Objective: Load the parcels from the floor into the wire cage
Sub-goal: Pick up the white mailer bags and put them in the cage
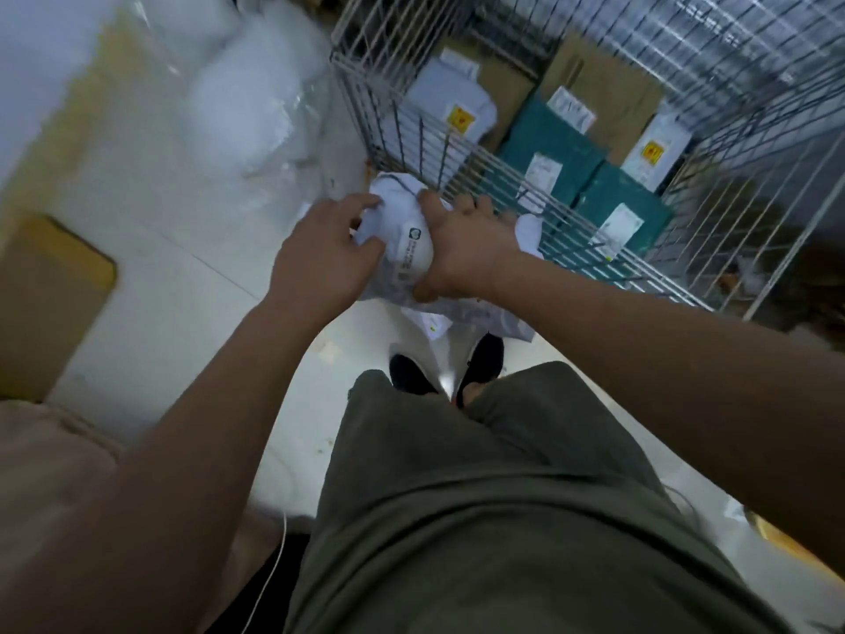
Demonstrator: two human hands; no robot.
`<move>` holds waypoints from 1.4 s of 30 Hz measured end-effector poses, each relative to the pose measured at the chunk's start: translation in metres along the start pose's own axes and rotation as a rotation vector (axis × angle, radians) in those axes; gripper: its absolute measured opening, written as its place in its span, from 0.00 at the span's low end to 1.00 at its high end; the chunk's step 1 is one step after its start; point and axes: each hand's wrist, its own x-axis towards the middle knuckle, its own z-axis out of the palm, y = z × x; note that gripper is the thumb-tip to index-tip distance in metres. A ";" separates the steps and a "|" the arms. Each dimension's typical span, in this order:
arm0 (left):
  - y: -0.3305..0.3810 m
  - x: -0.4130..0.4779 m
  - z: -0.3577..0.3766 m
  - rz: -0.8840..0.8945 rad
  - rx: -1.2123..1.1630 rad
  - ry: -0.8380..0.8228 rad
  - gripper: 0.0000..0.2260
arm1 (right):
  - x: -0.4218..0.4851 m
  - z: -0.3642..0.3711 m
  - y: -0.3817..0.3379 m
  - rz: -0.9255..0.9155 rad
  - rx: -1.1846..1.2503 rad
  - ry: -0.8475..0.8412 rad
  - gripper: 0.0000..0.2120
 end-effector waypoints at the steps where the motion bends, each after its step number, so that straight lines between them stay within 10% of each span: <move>1: 0.012 -0.001 -0.010 0.018 -0.006 0.022 0.20 | -0.008 -0.014 0.001 0.001 0.019 0.017 0.61; 10: 0.084 0.035 -0.017 0.059 -0.194 0.190 0.15 | -0.015 -0.110 0.053 0.107 0.032 0.113 0.60; 24: 0.100 0.206 -0.034 0.289 0.017 -0.118 0.16 | 0.081 -0.194 0.119 0.409 0.077 0.145 0.60; 42: 0.038 0.527 0.193 -0.050 0.209 -0.165 0.25 | 0.515 -0.090 0.324 0.240 0.095 0.238 0.63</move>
